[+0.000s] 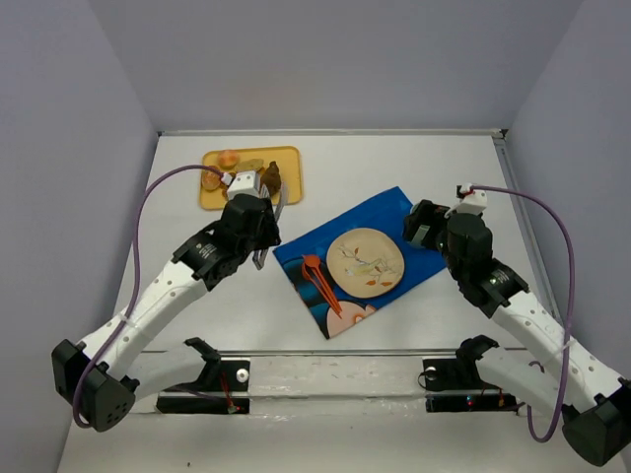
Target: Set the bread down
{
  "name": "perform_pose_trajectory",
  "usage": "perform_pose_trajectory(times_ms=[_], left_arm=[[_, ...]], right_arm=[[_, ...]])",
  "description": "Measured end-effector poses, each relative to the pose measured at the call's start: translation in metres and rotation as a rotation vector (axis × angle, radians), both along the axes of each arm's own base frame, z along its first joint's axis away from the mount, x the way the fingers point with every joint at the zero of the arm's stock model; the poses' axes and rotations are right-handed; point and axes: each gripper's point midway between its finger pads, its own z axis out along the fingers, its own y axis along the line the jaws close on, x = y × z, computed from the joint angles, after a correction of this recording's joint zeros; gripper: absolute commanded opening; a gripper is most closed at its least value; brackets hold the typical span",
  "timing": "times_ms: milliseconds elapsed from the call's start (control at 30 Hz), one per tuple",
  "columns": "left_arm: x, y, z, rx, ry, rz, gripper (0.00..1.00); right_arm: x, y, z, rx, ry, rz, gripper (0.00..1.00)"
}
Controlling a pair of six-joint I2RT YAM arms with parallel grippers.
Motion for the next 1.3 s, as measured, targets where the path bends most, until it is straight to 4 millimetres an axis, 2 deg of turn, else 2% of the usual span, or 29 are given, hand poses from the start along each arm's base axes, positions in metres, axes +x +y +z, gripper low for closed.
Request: perform_pose_trajectory(times_ms=[100,200,267,467,600,767,1000,1300], left_arm=[[0.018,-0.010,0.013,0.036,-0.052,-0.042,0.63],[0.033,-0.016,0.014,0.100,-0.096,-0.084,0.63],[0.041,-0.015,0.008,0.159,-0.104,-0.102,0.62],[0.062,-0.003,-0.018,0.344,-0.075,-0.138,0.60],[0.074,0.008,-0.016,0.386,-0.080,-0.135,0.59],[0.100,0.017,-0.013,0.421,-0.082,-0.112,0.59],[0.120,0.023,-0.054,0.484,0.022,-0.136,0.58],[0.138,0.026,-0.070,0.486,0.066,-0.156,0.57]], right_arm=[[0.002,0.002,-0.002,-0.012,0.006,0.009,1.00],[0.002,0.004,-0.005,-0.021,0.013,0.022,1.00],[0.002,0.005,-0.006,-0.024,0.015,0.030,1.00],[0.002,0.007,-0.005,-0.020,0.013,0.042,1.00],[0.002,0.007,-0.005,-0.019,0.013,0.044,1.00],[0.002,0.007,-0.005,-0.019,0.012,0.044,1.00],[0.002,0.007,-0.005,-0.020,0.012,0.042,1.00],[0.003,0.005,-0.006,-0.026,0.014,0.032,1.00]])
